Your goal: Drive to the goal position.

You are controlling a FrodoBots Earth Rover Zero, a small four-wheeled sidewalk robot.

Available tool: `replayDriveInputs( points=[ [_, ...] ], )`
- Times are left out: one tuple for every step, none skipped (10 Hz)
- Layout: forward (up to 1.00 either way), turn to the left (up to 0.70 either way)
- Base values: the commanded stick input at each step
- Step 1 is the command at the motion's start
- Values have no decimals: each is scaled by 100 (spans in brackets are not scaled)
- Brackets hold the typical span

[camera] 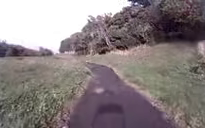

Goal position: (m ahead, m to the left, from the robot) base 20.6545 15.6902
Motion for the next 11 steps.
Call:
replayDriveInputs(
  points=[
    [100, -22],
    [100, -27],
    [100, -9],
    [100, 0],
    [100, 0],
    [100, 0],
    [100, 0],
    [100, 0],
    [100, 0],
    [100, 0],
    [100, 0]
  ],
)
